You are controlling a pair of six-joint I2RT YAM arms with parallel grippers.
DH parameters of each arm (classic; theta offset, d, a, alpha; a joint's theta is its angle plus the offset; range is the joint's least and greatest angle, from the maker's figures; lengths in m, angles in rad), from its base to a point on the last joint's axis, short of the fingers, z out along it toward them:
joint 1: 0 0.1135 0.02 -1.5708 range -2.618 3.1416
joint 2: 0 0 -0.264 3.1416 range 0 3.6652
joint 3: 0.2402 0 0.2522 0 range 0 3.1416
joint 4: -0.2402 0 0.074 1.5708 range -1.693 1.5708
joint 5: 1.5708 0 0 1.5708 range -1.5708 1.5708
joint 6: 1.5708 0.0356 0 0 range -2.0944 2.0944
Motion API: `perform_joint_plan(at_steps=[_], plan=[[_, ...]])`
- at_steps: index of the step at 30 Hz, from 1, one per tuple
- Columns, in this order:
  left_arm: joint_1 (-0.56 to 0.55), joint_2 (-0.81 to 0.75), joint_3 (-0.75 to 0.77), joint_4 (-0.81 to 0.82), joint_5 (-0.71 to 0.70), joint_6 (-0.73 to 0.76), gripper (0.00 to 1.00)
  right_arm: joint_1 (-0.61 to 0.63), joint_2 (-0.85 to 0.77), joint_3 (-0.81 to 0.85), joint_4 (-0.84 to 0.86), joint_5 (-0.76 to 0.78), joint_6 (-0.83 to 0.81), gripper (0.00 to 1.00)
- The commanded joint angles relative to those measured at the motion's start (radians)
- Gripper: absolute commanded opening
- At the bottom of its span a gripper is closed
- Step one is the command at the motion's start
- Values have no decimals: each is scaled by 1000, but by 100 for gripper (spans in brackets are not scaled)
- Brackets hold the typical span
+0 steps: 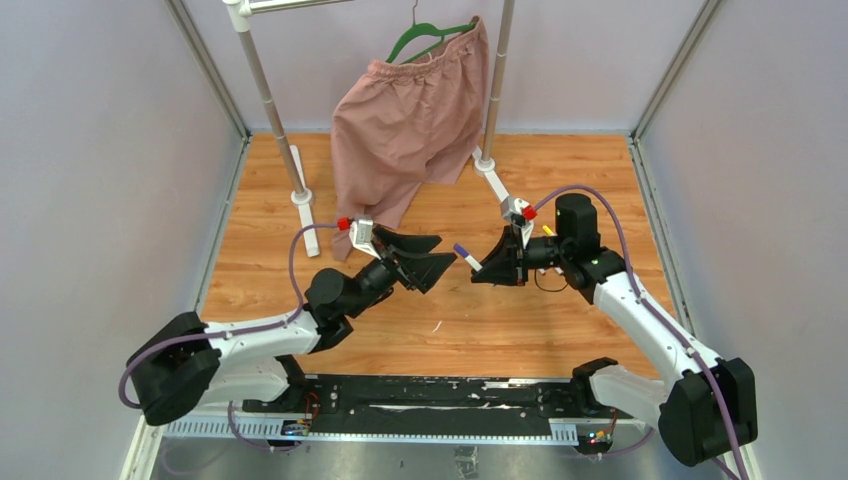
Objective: Insert the pens into the pen caps
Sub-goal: Press the pen cap onto the pen.
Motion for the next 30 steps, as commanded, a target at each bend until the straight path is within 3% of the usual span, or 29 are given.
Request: perform_joint_plan(at_steps=[1, 12, 25, 30], plan=[[6, 82, 48, 108, 54, -58, 82, -1, -11, 25, -19, -34, -19, 0], [6, 244, 97, 254, 112, -155, 64, -1, -14, 26, -19, -34, -18, 0], [6, 253, 107, 245, 104, -154, 51, -1, -14, 25, -19, -32, -16, 0], [6, 258, 114, 238, 110, -153, 40, -1, -14, 25, -20, -31, -16, 0]])
